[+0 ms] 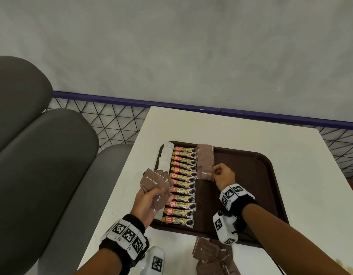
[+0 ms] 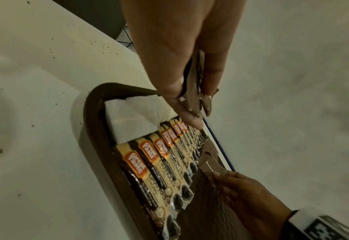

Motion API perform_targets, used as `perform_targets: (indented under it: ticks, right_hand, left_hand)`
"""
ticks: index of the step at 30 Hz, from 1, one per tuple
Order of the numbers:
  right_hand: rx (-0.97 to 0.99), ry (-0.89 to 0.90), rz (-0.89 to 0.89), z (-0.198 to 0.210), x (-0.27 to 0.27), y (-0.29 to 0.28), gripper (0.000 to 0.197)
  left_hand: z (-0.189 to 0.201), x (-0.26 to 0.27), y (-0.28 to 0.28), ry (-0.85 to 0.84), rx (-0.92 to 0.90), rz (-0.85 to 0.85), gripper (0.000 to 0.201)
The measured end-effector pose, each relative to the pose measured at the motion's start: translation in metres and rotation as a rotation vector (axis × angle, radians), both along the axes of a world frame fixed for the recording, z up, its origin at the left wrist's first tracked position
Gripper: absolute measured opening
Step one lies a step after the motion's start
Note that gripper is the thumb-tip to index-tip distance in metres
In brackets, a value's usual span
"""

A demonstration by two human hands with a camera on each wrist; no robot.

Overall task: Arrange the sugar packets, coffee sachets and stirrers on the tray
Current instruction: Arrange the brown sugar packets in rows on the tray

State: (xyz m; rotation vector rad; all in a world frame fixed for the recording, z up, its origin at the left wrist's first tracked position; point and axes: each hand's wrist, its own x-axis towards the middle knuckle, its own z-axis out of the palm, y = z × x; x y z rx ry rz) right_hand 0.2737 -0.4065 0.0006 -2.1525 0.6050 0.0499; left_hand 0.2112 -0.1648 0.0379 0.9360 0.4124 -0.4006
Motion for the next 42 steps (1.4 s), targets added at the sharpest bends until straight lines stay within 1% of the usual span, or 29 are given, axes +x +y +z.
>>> perform_targets:
  ticks: [6,14,17,19,21,24,27,29,31,34,37,42]
  right_hand:
    - [-0.041,-0.037,-0.034,-0.009,0.002,0.003,0.015]
    - [-0.040,-0.067,-0.040,-0.014,0.002,0.003,0.021]
    - [-0.071,-0.126,-0.031,-0.008,-0.002,0.003,0.039]
    - [-0.078,-0.199,-0.001,-0.002,-0.007,0.006,0.043]
    - [-0.033,-0.253,0.067,0.006,-0.012,0.014,0.038]
    - [0.071,-0.314,0.204,0.015,-0.020,0.032,0.023]
    - [0.236,-0.342,0.314,0.027,-0.027,0.052,0.014]
    - [0.352,-0.313,0.382,0.032,-0.031,0.064,0.018]
    - [0.431,-0.250,0.446,0.035,-0.035,0.072,0.025]
    - [0.530,-0.144,0.524,0.036,-0.039,0.079,0.029]
    - [0.568,-0.127,0.514,0.034,-0.039,0.078,0.028]
    - [0.595,-0.133,0.509,0.032,-0.036,0.070,0.017]
  left_hand:
    - [-0.002,0.000,0.003,0.001,0.023,-0.008,0.037]
    - [0.002,-0.001,0.000,-0.012,0.042,-0.025,0.033]
    - [0.004,-0.002,-0.001,-0.027,0.043,-0.037,0.032]
    - [0.007,-0.003,-0.003,-0.033,0.048,-0.047,0.030]
    - [0.010,-0.004,-0.005,-0.041,0.054,-0.055,0.029]
    - [0.013,-0.004,-0.009,-0.047,0.066,-0.064,0.029]
    - [0.018,-0.007,-0.013,-0.049,0.081,-0.085,0.029]
    - [0.020,-0.009,-0.016,-0.058,0.099,-0.105,0.029]
    - [0.021,-0.010,-0.018,-0.069,0.124,-0.122,0.031]
    - [0.022,-0.012,-0.021,-0.077,0.144,-0.149,0.032]
    - [0.022,-0.014,-0.022,-0.067,0.141,-0.152,0.029]
    - [0.020,-0.015,-0.022,-0.064,0.139,-0.156,0.030]
